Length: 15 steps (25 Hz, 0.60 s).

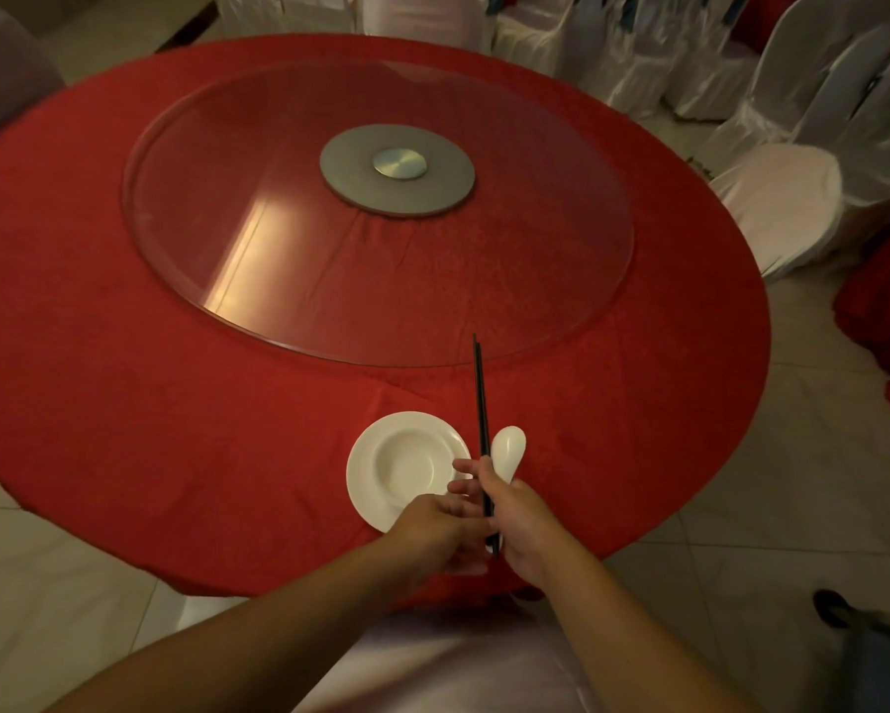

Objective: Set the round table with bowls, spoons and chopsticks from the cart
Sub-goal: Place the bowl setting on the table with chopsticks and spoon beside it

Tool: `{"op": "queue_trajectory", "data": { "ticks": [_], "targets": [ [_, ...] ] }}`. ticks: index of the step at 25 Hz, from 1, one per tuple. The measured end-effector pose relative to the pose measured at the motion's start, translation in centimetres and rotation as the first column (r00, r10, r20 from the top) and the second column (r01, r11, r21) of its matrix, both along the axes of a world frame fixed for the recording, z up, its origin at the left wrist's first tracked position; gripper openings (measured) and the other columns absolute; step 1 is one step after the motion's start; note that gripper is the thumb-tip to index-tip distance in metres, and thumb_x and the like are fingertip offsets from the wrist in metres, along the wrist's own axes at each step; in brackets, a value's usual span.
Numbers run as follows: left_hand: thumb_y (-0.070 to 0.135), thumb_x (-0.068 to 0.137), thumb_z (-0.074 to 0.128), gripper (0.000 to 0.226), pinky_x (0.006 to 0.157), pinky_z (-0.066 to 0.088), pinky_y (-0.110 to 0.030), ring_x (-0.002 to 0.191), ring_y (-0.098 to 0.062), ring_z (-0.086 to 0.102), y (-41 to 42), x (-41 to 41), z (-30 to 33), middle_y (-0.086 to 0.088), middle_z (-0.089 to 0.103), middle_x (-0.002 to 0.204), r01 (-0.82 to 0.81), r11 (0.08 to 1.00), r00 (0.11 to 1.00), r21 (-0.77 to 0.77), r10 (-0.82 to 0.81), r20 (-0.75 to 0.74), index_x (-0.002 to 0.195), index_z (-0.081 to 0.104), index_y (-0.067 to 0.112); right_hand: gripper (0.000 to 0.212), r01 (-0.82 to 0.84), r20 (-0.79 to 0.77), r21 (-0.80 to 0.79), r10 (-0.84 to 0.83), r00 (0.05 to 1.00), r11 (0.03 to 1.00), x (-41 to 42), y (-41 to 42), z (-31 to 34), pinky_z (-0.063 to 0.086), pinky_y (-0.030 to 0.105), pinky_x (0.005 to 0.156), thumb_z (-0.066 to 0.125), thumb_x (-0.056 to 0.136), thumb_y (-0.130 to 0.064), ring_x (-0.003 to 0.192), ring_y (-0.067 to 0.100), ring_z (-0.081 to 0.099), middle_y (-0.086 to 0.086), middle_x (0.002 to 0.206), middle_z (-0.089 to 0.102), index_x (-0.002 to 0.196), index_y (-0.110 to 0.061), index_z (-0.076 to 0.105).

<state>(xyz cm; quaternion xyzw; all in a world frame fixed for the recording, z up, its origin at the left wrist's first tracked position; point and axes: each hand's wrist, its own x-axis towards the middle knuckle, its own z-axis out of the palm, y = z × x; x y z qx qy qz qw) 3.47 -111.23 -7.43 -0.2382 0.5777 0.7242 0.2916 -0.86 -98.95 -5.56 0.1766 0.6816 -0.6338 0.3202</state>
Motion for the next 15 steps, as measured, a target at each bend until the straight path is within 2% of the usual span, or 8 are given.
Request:
{"op": "queue_trajectory", "data": {
  "ticks": [3,5,7,9,10,12,13,15],
  "targets": [
    [0.01,0.083,0.079,0.008,0.07,0.063,-0.038,0.069,-0.018,0.075,0.2,0.2,-0.1,-0.003,0.075,0.073,-0.038,0.999,0.999,0.03,0.038,0.01,0.089,0.079,0.004,0.04,-0.017,-0.004,0.004,0.017,1.0,1.0,-0.1,0.3,-0.2,0.057,0.041,0.094,0.041,0.104,-0.049,0.098,0.02,0.075,0.003,0.1,0.079,0.108,-0.031,0.077],
    [0.009,0.084,0.079,0.014,0.069,0.062,-0.036,0.076,-0.023,0.077,0.0,0.3,-0.2,-0.004,0.077,0.088,-0.065,0.996,0.998,0.055,0.065,0.01,0.094,0.077,-0.001,0.04,-0.011,-0.023,0.012,0.011,1.0,1.0,-0.2,0.7,-0.4,0.056,0.045,0.095,0.041,0.104,-0.049,0.097,0.022,0.075,0.005,0.098,0.08,0.11,-0.03,0.075],
    [0.009,0.086,0.077,0.015,0.071,0.062,-0.037,0.083,-0.028,0.077,-0.1,0.3,-0.4,-0.015,0.077,0.096,-0.082,0.993,0.996,0.084,0.08,0.025,0.096,0.076,-0.003,0.043,0.007,-0.044,0.081,-0.004,0.999,0.997,-0.4,1.3,-0.5,0.057,0.045,0.092,0.042,0.103,-0.051,0.092,0.023,0.076,0.005,0.093,0.08,0.104,-0.024,0.076],
    [0.009,0.088,0.076,0.008,0.074,0.062,-0.038,0.085,-0.03,0.076,-0.1,0.4,-0.6,-0.019,0.077,0.093,-0.111,0.987,0.993,0.114,0.104,0.063,0.089,0.075,0.001,0.041,0.03,-0.061,0.168,-0.02,0.998,0.985,-0.5,1.8,-0.8,0.058,0.038,0.08,0.046,0.101,-0.051,0.081,0.018,0.075,0.0,0.082,0.079,0.1,-0.022,0.075],
    [0.008,0.088,0.076,0.005,0.075,0.063,-0.039,0.086,-0.031,0.076,-0.1,0.5,-0.8,-0.019,0.077,0.093,-0.124,0.985,0.99,0.124,0.114,0.082,0.085,0.075,0.004,0.038,0.046,-0.064,0.197,-0.034,0.997,0.979,-0.4,2.1,-1.0,0.056,0.032,0.068,0.049,0.1,-0.049,0.068,0.013,0.071,-0.006,0.07,0.074,0.099,-0.02,0.074],
    [0.006,0.088,0.075,0.004,0.075,0.064,-0.039,0.092,-0.035,0.076,0.2,0.7,-1.2,-0.022,0.077,0.1,-0.152,0.979,0.982,0.139,0.134,0.131,0.084,0.073,0.004,0.035,0.064,-0.059,0.241,-0.051,0.997,0.969,-0.2,2.3,-1.5,0.043,0.026,0.046,0.056,0.099,-0.043,0.042,0.007,0.052,-0.012,0.044,0.057,0.095,-0.012,0.073],
    [0.005,0.088,0.075,0.004,0.074,0.064,-0.038,0.094,-0.037,0.076,0.3,0.8,-1.4,-0.025,0.075,0.105,-0.171,0.974,0.976,0.149,0.147,0.159,0.089,0.073,0.002,0.032,0.064,-0.055,0.255,-0.052,0.997,0.965,-0.1,2.4,-1.8,0.037,0.024,0.041,0.061,0.097,-0.039,0.036,0.006,0.045,-0.012,0.038,0.052,0.094,-0.009,0.072],
    [0.002,0.089,0.073,0.016,0.07,0.064,-0.035,0.095,-0.035,0.076,0.5,1.1,-2.0,-0.026,0.073,0.111,-0.203,0.966,0.962,0.163,0.166,0.218,0.102,0.072,-0.007,0.024,0.044,-0.053,0.266,-0.031,0.998,0.963,0.3,2.5,-2.3,0.034,0.021,0.039,0.07,0.092,-0.032,0.034,0.005,0.045,-0.012,0.037,0.052,0.092,-0.008,0.073]
  ]
}}
